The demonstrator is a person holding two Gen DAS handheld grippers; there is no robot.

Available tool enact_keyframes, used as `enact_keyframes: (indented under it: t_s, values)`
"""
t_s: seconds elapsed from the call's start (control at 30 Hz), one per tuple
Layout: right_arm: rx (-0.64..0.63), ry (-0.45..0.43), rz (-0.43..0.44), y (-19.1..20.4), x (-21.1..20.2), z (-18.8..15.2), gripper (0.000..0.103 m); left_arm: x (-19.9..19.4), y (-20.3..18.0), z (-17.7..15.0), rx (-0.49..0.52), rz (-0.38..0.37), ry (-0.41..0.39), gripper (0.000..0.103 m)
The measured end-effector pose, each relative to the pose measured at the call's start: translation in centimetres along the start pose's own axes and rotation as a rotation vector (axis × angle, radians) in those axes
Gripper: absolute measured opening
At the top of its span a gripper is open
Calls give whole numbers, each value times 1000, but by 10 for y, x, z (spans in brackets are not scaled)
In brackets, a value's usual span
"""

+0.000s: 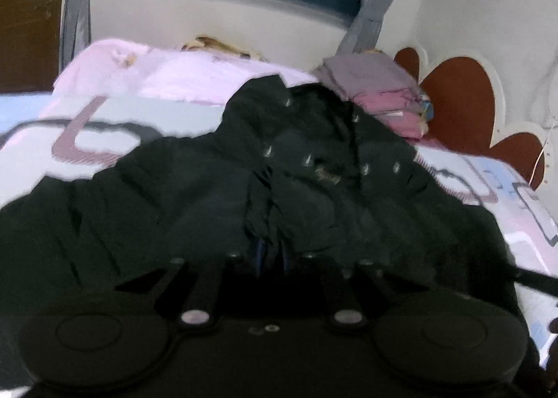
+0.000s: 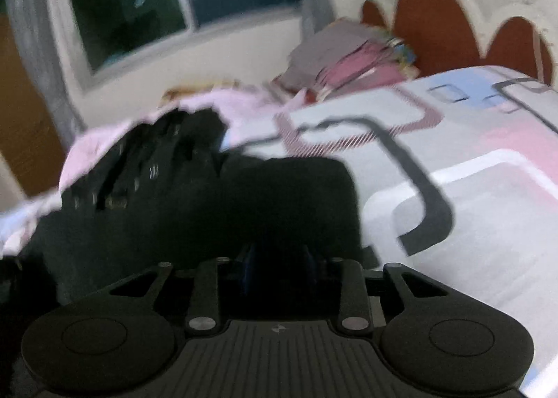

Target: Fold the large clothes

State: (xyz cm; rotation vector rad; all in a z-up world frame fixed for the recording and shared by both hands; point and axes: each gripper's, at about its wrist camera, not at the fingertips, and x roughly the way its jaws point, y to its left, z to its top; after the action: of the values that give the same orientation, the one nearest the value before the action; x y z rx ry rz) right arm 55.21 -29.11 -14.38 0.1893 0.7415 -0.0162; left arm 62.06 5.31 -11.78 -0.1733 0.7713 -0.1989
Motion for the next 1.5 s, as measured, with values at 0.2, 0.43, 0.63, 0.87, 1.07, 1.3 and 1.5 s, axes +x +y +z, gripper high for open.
enact_keyframes:
  t_s: [0.2,0.43,0.63,0.87,1.07,1.3,1.5]
  values:
    - [4,-4,20,-9,2,5,22,8,3,0,20,-1,59,12]
    - [-60,-105,82,-1,0,39,25,-16,-26,20,70,53,-80,39]
    - [-167,-68,-1,6,44,45,55,34,-47,19,101,98,-30,62]
    - [-87,4,15,-36,65,42,51,45,-30,8,71,78,-1,62]
    - [-41,-30,73,-36,5,37,51,6,-36,5,108,115,-41,58]
    - [-70,61,22,-16,13,7,51,14,-22,-10,66,87,53,66]
    - [-17,-16,59,-6,-41,11,51,-41,-2,-19,51,138,-48,82]
